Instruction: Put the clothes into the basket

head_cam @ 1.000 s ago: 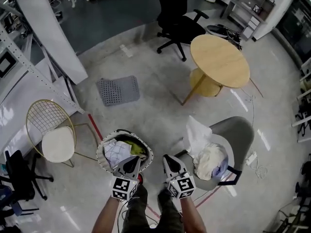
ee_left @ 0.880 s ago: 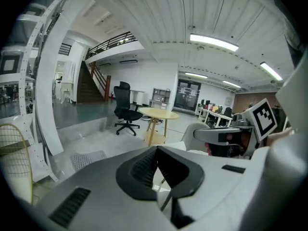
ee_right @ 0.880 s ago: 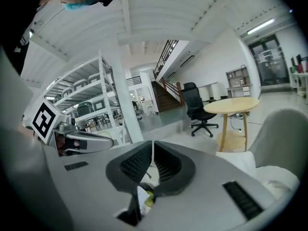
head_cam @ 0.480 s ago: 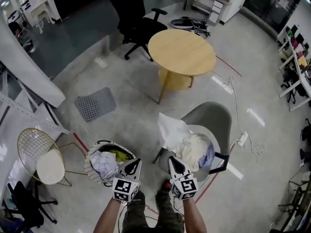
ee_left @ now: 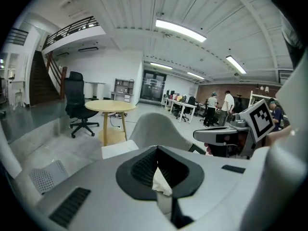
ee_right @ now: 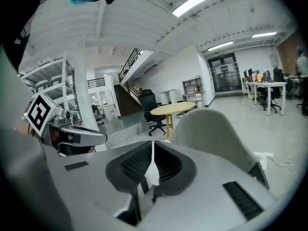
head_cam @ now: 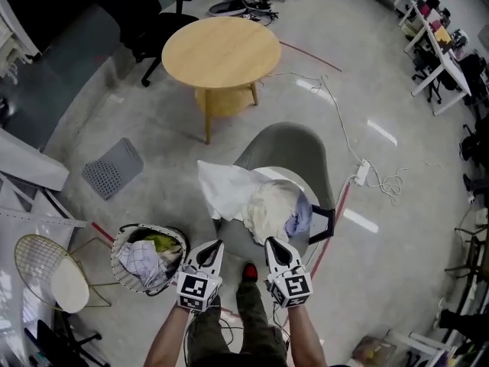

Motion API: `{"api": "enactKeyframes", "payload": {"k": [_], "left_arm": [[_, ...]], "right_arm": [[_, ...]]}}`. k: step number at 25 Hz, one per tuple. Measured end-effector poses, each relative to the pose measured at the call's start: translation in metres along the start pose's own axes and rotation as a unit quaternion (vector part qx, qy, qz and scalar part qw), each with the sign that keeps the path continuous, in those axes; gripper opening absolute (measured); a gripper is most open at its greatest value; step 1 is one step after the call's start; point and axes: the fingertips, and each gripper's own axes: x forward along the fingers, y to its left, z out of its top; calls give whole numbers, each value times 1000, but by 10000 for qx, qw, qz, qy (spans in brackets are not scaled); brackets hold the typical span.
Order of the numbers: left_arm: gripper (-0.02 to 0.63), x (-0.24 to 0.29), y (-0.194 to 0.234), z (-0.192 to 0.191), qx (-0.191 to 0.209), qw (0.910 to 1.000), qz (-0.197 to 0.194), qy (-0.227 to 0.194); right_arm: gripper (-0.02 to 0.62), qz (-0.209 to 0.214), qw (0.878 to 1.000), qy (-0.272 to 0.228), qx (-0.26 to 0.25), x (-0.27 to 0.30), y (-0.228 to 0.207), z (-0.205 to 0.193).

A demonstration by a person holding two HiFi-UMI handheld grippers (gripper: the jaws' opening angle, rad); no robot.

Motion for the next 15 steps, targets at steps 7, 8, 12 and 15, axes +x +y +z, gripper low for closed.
{"api": "enactKeyframes", "payload": {"k": [7,8,12,15], "left_arm": [[6,49,-38,-19,31,9989,-363,283],[6,56,-40,-23,13,9987,-393,330],[6,90,-42,-52,-10,9982,-413,434],[6,102,-41,-75,-77,9974,-358,621]], "right_arm": [[38,-413,9985,290,221,-17,-56,-39],[38,-435,9982,344,241,-16,-62,-46],[38,-433,9974,486,303,0,-88,-82],[37,-363,9965,664,344,7,-95,-106]]}}
